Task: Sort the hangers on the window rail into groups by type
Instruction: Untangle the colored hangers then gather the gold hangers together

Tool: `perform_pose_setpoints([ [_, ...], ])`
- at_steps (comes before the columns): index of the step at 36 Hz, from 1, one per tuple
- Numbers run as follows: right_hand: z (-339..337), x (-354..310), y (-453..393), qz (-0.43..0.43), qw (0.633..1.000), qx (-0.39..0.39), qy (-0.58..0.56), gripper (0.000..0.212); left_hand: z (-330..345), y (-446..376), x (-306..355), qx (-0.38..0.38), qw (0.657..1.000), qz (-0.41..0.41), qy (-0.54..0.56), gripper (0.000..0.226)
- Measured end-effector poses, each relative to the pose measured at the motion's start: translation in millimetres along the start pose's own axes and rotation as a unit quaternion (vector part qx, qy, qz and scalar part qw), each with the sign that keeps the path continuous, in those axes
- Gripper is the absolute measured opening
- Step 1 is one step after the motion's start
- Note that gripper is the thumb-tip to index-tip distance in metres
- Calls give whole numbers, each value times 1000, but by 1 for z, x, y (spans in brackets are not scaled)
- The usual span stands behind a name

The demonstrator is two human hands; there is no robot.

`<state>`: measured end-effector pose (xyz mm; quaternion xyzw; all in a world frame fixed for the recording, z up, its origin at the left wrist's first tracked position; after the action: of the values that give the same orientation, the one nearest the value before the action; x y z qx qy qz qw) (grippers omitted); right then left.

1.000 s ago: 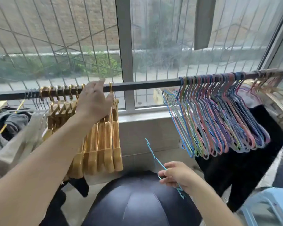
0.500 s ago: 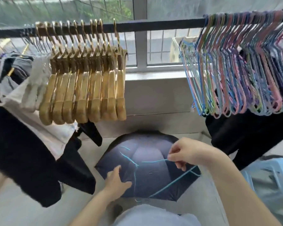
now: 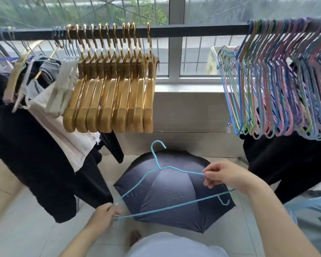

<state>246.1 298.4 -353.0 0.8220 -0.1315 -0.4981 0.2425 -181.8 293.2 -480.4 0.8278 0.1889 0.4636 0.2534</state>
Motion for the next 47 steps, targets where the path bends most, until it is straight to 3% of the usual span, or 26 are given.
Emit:
perform_pose_setpoints([
  [5, 14, 57, -34, 110, 967, 143, 177, 26, 2, 14, 34, -12, 997, -25, 70, 28],
  [7, 24, 69, -37, 122, 970, 124, 172, 37, 9, 21, 54, -22, 996, -23, 85, 28],
  [10, 47, 66, -31, 121, 983, 41, 135, 31, 28, 30, 93, -42, 989, 9, 140, 27],
  [13, 66, 44, -22, 102, 993, -2, 61, 17, 49, 40, 126, -30, 992, 108, 52, 39],
  [17, 75, 1, -11, 66, 991, -25, -112, 27, 69, 68, 171, 15, 968, 250, -27, 51],
  [22, 78, -54, 2, 24, 935, -58, -349, 38, 107, 97, 208, -54, 938, 328, -95, 35],
  [24, 74, -63, 0, 20, 942, -11, -336, 35, 122, 105, 215, -73, 921, 355, -145, 28],
  [28, 61, -68, -3, 18, 950, 68, -304, 19, 129, 117, 225, -88, 890, 429, -123, 26],
  [34, 20, -86, 5, -37, 964, 110, -240, 22, 103, 124, 243, 5, 867, 498, -33, 34],
  [38, 2, -102, 18, -85, 962, 142, -219, 20, 87, 118, 263, 55, 855, 516, -3, 23],
  [47, -69, -145, 51, -160, 952, 212, -153, 31, 56, 142, 316, 54, 813, 577, 55, 14],
])
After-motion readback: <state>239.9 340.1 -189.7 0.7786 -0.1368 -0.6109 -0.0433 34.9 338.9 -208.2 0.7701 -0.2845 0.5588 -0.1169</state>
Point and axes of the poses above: each hand's wrist, its own y-axis away from the middle knuckle, its own z-axis out of the palm, x = y × z, the point moved 5 cm from there along -y, towards the middle knuckle, and after that the axes turned 4 degrees about y, right-handed, at the moved point
